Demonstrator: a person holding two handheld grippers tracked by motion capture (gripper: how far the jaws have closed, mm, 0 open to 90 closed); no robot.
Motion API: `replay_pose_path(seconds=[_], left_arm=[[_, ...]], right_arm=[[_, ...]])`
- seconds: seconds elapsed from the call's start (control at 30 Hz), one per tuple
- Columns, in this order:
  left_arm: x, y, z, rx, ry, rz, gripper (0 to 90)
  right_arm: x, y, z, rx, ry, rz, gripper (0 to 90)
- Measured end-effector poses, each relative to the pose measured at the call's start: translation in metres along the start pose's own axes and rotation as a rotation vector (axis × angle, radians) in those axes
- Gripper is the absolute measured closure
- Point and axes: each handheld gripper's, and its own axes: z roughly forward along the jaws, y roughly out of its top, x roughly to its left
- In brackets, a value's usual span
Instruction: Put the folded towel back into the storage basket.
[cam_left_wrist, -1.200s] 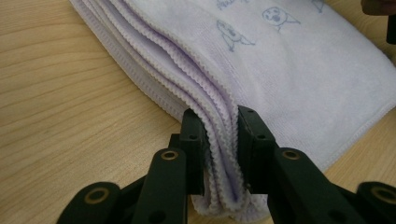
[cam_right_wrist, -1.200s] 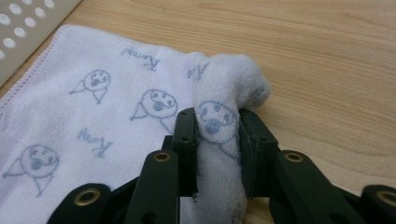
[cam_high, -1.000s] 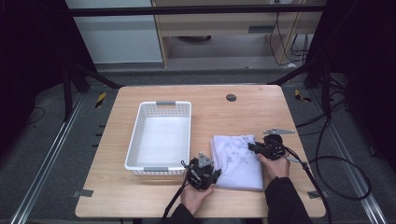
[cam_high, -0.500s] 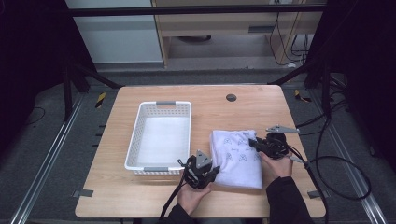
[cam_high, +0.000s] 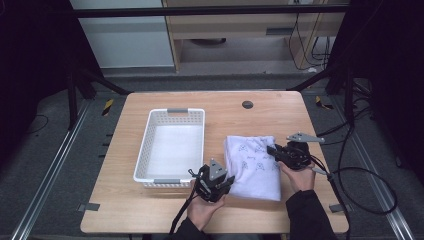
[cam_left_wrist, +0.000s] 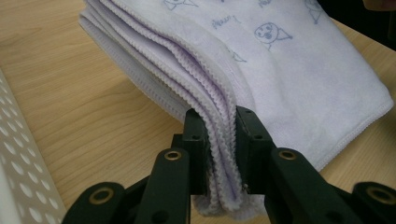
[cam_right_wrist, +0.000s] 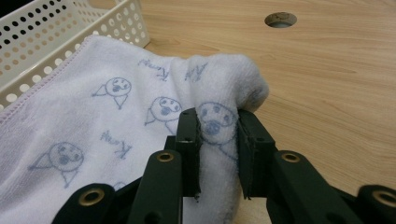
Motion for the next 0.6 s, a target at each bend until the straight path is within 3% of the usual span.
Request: replay_pose_path(seconds=[0.6], left_arm=[[0.008, 0.017, -0.019, -0.008, 0.006, 0.028, 74.7]], right_arm=[[0.014, 0.019, -0.011, -0.059, 0.001, -0.024, 72.9]])
